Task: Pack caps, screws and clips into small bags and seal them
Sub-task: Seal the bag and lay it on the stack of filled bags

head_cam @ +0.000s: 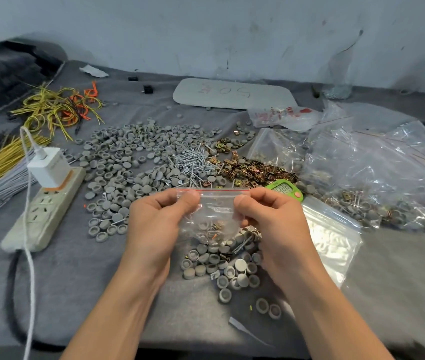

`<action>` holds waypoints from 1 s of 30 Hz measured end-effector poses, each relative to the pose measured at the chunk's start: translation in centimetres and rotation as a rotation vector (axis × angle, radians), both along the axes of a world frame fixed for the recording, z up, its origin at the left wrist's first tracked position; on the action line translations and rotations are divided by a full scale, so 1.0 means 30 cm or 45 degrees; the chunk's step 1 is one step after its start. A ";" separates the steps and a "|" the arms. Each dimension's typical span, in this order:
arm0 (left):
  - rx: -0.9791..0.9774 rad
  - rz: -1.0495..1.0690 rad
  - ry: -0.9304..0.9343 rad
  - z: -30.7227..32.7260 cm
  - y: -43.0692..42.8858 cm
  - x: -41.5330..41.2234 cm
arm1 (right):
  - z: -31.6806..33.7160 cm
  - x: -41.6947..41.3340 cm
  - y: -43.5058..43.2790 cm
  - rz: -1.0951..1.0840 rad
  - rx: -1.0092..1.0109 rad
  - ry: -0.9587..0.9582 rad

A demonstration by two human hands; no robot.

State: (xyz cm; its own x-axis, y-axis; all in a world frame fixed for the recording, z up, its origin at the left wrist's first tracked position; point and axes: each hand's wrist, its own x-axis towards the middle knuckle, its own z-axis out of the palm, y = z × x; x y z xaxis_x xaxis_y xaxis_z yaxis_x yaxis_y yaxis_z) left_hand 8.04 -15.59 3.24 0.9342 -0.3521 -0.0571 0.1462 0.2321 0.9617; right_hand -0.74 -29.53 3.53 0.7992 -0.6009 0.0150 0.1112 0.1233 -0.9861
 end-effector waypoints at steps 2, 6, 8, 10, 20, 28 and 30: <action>0.010 0.022 -0.033 0.004 0.001 0.000 | -0.004 0.001 0.001 -0.002 0.045 -0.022; -0.009 0.080 -0.037 0.004 0.006 0.014 | -0.001 0.002 -0.006 0.016 0.098 -0.064; -0.010 0.065 -0.030 0.002 0.004 0.013 | -0.003 0.001 -0.009 0.001 0.050 -0.064; -0.023 0.062 -0.032 0.002 -0.002 0.008 | -0.008 0.003 -0.011 -0.033 0.009 -0.064; 0.010 0.062 -0.046 0.009 0.001 0.006 | -0.022 0.014 -0.016 -0.084 0.023 -0.074; 0.062 0.159 -0.099 -0.001 -0.008 0.012 | -0.021 0.009 -0.027 -0.081 0.107 -0.094; 0.064 0.153 -0.107 -0.007 -0.013 0.012 | -0.022 0.008 -0.026 -0.086 0.132 -0.102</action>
State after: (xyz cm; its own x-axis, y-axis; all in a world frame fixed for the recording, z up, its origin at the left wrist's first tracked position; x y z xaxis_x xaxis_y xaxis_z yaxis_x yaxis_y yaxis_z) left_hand 8.39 -15.97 3.02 0.9716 -0.2364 0.0086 0.0385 0.1941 0.9802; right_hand -0.50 -30.32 2.87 0.7555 -0.6550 0.0120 0.2004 0.2136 -0.9562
